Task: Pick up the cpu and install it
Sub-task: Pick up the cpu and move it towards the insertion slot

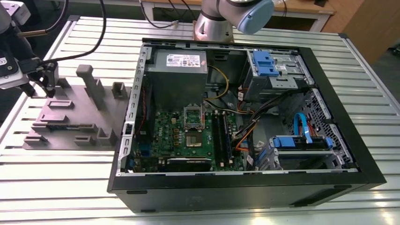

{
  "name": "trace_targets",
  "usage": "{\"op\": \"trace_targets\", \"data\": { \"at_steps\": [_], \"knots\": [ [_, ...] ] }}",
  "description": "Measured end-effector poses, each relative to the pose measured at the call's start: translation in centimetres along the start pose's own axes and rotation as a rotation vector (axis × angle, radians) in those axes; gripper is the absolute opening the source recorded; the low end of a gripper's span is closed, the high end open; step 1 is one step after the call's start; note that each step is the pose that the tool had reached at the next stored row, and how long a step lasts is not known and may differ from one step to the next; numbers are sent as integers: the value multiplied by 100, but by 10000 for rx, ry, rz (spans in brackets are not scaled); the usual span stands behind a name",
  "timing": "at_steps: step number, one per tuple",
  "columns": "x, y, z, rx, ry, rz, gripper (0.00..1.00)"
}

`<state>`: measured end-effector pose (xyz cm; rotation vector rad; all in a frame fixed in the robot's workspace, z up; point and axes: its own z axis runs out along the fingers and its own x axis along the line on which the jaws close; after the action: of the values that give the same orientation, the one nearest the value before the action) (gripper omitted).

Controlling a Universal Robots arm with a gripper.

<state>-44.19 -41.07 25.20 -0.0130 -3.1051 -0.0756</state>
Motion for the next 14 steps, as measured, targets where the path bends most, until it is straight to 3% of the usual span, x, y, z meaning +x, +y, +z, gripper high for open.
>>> {"op": "trace_targets", "data": {
  "at_steps": [14],
  "knots": [
    [2, 3, -74, 0, 0, -1, 47]
  ]
}}
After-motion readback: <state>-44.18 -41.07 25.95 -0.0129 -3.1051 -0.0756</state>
